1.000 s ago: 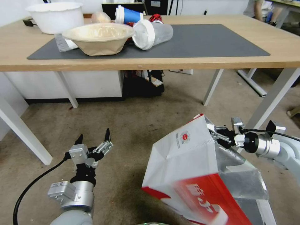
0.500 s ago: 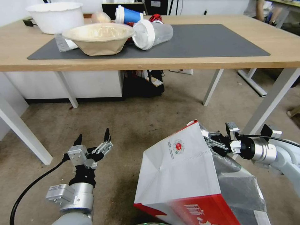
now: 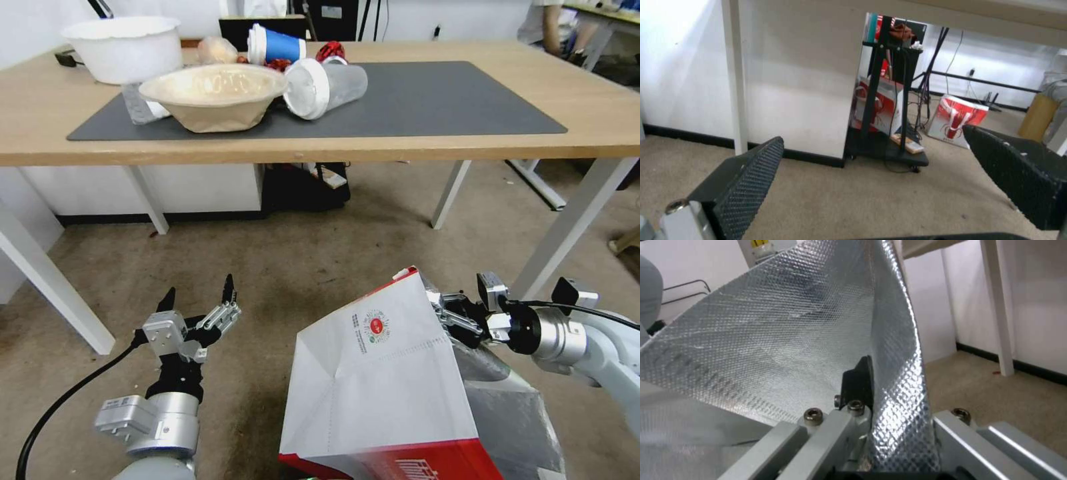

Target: Pick up the food delivery bag from the floor and place it on the table.

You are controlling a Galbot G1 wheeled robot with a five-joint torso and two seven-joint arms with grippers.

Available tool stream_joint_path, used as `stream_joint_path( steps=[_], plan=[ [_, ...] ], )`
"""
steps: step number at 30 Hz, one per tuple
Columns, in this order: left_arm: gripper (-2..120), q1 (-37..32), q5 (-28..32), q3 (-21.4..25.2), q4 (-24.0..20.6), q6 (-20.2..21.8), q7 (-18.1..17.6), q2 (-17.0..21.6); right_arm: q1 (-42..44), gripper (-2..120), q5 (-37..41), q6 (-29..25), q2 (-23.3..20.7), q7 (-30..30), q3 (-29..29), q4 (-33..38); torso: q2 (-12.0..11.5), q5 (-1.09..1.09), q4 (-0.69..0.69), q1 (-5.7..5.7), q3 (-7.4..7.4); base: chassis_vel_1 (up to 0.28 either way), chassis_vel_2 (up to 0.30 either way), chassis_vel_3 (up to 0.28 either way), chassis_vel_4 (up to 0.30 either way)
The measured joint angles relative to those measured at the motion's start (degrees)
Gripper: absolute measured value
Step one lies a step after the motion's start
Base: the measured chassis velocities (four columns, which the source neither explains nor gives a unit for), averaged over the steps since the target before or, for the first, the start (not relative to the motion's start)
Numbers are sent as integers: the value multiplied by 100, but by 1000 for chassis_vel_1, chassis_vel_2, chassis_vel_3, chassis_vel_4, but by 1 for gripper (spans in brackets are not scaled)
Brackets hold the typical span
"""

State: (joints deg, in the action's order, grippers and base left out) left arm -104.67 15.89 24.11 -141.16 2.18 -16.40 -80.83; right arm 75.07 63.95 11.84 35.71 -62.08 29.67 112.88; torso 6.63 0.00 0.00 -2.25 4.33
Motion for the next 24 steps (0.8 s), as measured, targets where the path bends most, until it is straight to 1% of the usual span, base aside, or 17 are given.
stream_joint_path(
  steps=[5, 8, 9, 12, 16, 19, 21, 24],
  plan=[
    [100, -15, -12, -16, -18, 0, 7, -2, 53, 0, 18, 0, -21, 5, 66, 23, 92, 0, 0, -19, 74, 0, 0, 0, 0],
    [100, -20, -26, -26, -21, -1, 2, -2, 113, 0, 27, -1, -35, 9, 128, 40, 188, 0, -1, -30, 159, 0, 0, 0, 0],
    [100, -20, -26, -26, -21, -1, 2, -2, 113, 0, 27, -1, -35, 9, 128, 40, 188, 0, -1, -30, 159, 0, 0, 0, 0],
    [100, -29, -38, -35, -22, -4, -8, -2, 172, 0, 37, -3, -44, 15, 185, 52, 283, 0, 0, -49, 235, 0, 0, 0, 0],
    [100, -31, -40, -44, -22, -5, -12, -5, 190, 0, 39, -5, -47, 25, 202, 52, 343, 0, -1, -62, 284, 0, 0, 0, 0],
    [100, -34, -58, -50, -22, -5, -21, -7, 202, 0, 48, -6, -54, 37, 211, 61, 442, 0, 0, -81, 363, 0, 0, 0, 0],
    [100, -34, -60, -52, -22, -6, -24, -8, 204, 0, 55, -6, -58, 45, 214, 67, 466, 0, 0, -86, 383, 0, 0, 0, 0],
    [100, -35, -64, -60, -22, -7, -26, -9, 204, 0, 76, -6, -84, 54, 228, 73, 559, 0, 0, -108, 455, 0, 0, 0, 0]
  ],
)
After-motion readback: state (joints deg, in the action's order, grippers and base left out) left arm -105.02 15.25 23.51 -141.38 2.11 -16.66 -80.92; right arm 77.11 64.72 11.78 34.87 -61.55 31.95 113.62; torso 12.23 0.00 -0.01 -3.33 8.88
